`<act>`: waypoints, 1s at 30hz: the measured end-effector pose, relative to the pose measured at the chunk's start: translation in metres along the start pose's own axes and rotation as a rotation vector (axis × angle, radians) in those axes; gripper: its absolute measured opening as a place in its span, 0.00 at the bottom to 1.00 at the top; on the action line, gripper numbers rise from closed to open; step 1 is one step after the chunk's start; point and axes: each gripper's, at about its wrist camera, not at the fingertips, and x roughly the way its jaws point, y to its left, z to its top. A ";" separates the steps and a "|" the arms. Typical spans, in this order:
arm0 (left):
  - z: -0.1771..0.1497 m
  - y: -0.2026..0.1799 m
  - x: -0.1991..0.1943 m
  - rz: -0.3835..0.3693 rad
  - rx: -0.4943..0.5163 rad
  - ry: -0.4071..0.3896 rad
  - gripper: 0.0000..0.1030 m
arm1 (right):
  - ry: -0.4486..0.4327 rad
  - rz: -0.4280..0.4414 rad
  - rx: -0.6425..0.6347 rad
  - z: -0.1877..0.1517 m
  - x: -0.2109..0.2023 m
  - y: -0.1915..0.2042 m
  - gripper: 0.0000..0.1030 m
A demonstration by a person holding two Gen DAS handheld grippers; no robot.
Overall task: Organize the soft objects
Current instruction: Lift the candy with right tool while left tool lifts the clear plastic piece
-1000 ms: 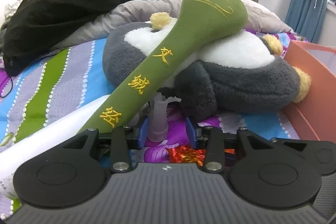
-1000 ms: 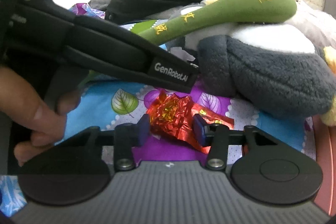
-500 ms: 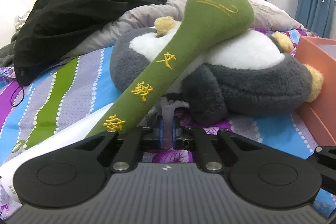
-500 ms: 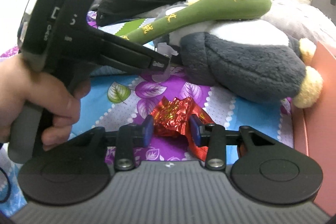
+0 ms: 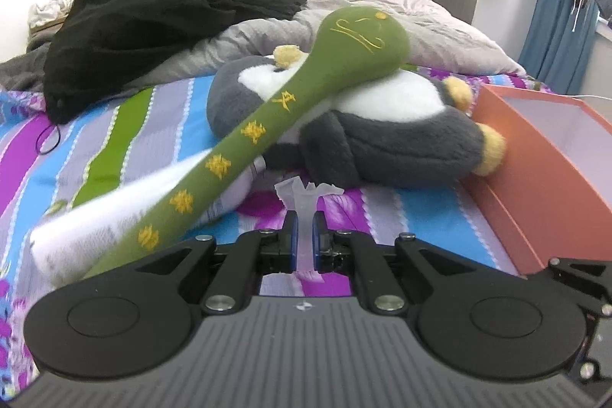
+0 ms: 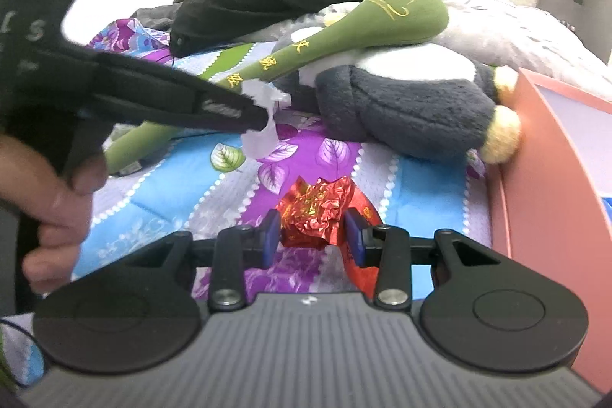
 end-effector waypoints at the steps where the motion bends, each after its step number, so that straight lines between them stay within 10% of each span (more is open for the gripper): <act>1: -0.003 0.000 -0.006 0.000 -0.004 0.002 0.09 | 0.001 -0.002 0.004 -0.002 -0.005 0.001 0.39; 30: -0.045 -0.003 -0.178 -0.090 -0.155 -0.023 0.09 | -0.038 -0.018 0.099 -0.013 -0.131 0.032 0.39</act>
